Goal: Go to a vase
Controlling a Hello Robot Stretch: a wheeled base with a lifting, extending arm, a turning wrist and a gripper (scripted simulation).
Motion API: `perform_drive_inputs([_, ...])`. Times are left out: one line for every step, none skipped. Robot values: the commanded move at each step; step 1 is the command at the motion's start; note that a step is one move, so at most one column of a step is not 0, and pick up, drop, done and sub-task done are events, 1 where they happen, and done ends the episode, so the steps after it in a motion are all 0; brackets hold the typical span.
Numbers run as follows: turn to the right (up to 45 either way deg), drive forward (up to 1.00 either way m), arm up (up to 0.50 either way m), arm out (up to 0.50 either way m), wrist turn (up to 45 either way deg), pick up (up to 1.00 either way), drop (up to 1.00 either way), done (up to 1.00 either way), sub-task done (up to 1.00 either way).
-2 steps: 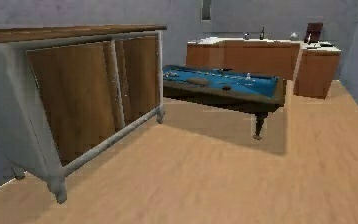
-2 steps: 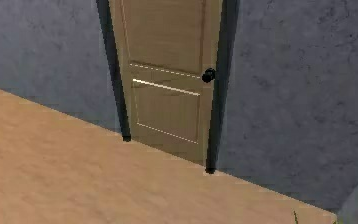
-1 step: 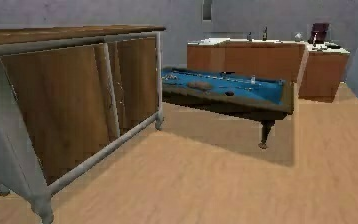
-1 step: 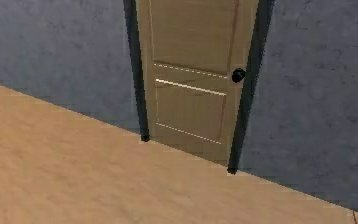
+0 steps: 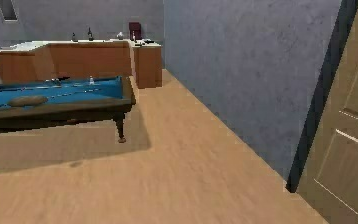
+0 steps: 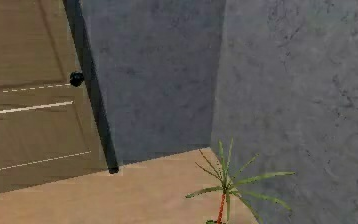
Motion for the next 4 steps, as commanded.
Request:
perform_drive_inputs([0.0, 1.00, 0.00, 0.00, 0.0, 0.00, 0.00, 0.00, 0.00])
perform_drive_inputs([3.0, 0.00, 0.00, 0.00, 0.0, 0.00, 0.00, 0.00, 0.00])
perform_drive_inputs([0.0, 1.00, 0.00, 0.00, 0.0, 0.00, 0.00, 0.00, 0.00])
perform_drive_inputs([39.0, 0.00, 0.00, 0.00, 0.0, 0.00, 0.00, 0.00, 0.00])
